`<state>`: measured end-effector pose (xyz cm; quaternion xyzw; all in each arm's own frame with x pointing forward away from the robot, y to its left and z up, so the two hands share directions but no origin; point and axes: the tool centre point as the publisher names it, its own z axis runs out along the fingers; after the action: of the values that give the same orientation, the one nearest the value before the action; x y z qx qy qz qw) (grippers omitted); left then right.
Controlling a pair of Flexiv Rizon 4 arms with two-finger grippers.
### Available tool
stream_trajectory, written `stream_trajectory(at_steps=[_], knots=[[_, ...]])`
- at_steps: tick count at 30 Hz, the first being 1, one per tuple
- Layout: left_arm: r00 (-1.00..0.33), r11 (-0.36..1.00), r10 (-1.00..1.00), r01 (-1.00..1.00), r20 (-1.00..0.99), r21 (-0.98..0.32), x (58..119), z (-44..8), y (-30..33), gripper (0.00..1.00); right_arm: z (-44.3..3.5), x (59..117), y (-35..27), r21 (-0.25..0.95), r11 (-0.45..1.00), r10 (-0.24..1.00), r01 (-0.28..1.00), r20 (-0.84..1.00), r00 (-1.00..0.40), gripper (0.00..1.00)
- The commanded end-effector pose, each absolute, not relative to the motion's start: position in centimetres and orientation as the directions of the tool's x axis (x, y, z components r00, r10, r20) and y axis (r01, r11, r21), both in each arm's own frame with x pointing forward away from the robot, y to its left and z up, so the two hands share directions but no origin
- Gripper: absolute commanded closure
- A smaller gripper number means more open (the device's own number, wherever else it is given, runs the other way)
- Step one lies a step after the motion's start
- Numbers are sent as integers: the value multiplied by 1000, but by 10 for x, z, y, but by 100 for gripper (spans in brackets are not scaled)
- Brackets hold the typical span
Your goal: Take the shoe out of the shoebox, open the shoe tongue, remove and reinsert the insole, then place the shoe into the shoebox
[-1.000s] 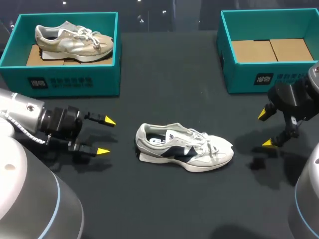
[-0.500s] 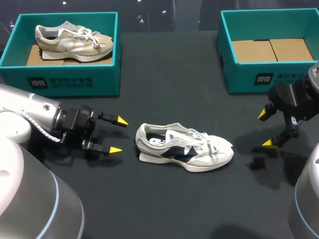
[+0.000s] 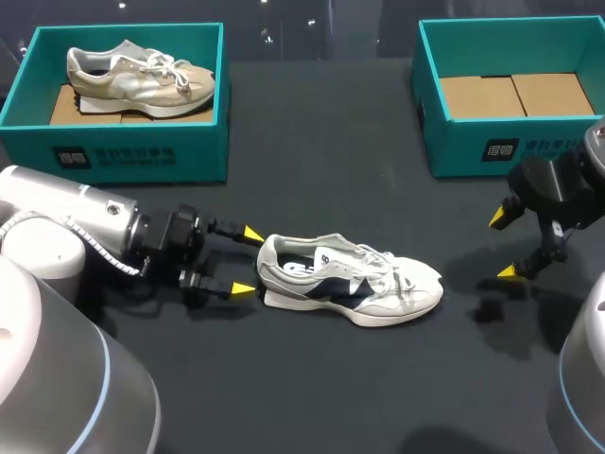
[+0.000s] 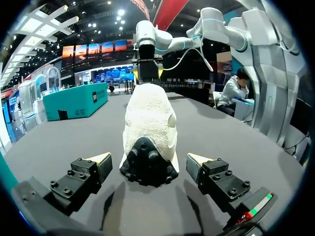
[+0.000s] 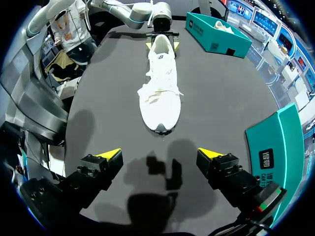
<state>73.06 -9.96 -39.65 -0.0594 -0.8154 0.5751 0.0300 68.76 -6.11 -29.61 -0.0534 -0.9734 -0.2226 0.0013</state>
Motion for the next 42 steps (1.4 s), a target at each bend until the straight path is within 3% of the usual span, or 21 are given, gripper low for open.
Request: stream_trajectory(at_steps=[1, 40, 41, 42], knots=[[-992, 333, 129, 57, -14, -941, 731, -401, -108, 0, -297, 686, -61, 431, 896, 106, 106, 24, -994, 0], [-987, 278, 154, -2, 46, -961, 723, -414, -169, 0, -297, 686, -61, 431, 896, 106, 106, 24, -994, 0], [-988, 278, 149, 0, 43, -961, 723, -414, -170, 18, -297, 686, -61, 431, 896, 106, 106, 24, -994, 0], [-988, 278, 146, 1, 41, -961, 722, -414, -170, 61, -297, 686, -61, 431, 896, 106, 106, 24, -994, 0]])
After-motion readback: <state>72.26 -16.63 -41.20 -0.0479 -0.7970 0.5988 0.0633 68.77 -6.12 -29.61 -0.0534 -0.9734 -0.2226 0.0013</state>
